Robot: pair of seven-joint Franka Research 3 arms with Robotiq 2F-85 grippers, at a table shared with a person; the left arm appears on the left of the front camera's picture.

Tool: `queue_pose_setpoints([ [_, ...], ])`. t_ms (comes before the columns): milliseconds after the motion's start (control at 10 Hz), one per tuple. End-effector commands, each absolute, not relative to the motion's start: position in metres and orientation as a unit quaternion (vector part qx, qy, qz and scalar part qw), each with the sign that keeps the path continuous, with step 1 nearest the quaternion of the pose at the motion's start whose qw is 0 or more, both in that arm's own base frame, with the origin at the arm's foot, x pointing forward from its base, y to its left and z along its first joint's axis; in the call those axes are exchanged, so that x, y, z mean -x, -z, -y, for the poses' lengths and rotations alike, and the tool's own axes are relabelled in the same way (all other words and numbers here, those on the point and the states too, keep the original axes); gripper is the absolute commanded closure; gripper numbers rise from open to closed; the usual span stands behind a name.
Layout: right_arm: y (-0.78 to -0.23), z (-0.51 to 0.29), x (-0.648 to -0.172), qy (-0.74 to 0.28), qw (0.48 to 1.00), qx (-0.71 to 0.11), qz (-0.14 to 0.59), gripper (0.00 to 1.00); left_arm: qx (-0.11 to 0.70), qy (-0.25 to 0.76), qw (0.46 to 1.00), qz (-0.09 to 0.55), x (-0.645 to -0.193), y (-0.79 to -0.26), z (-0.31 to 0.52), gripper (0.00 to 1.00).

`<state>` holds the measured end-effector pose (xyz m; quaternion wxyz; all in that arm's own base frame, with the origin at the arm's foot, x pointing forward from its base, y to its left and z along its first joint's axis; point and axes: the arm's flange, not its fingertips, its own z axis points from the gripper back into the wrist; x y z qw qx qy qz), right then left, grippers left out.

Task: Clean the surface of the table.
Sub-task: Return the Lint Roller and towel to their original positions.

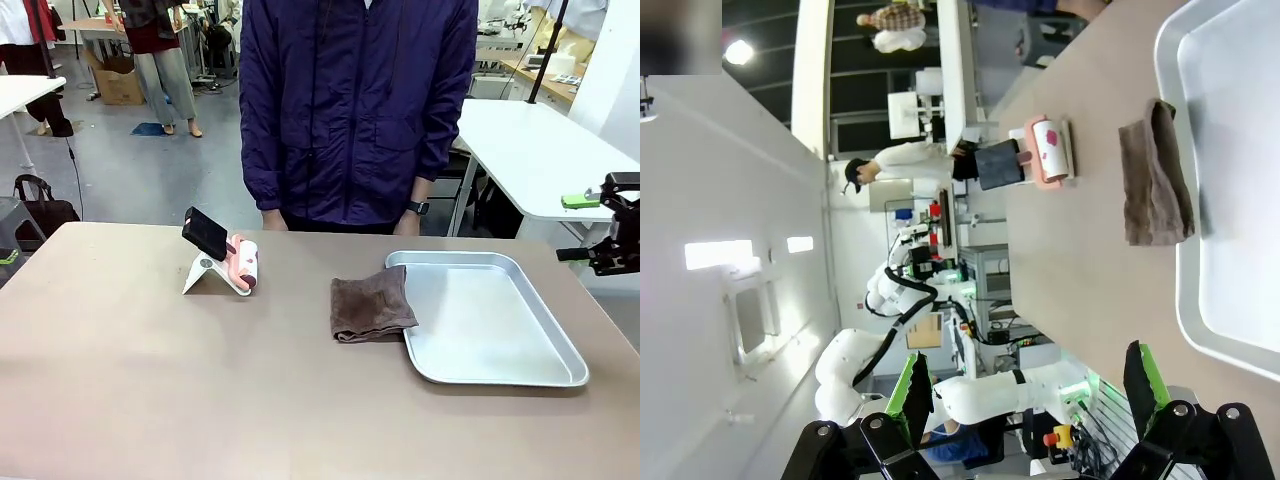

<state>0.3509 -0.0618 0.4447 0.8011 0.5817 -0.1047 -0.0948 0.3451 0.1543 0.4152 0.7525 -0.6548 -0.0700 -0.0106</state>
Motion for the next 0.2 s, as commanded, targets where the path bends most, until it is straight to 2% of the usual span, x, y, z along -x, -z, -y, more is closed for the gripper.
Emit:
queue_pose_setpoints([
  [0,-0.4488,0.0627,-0.3488,0.095,0.802,-0.581,0.100,0.00,0.656,0.018,0.751,0.071,-0.3385,-0.4157,-0.1524,0.00],
  [100,-0.4488,0.0627,-0.3488,0.095,0.802,-0.581,0.100,0.00,0.656,0.018,0.751,0.071,-0.3385,-0.4157,-0.1524,0.00],
])
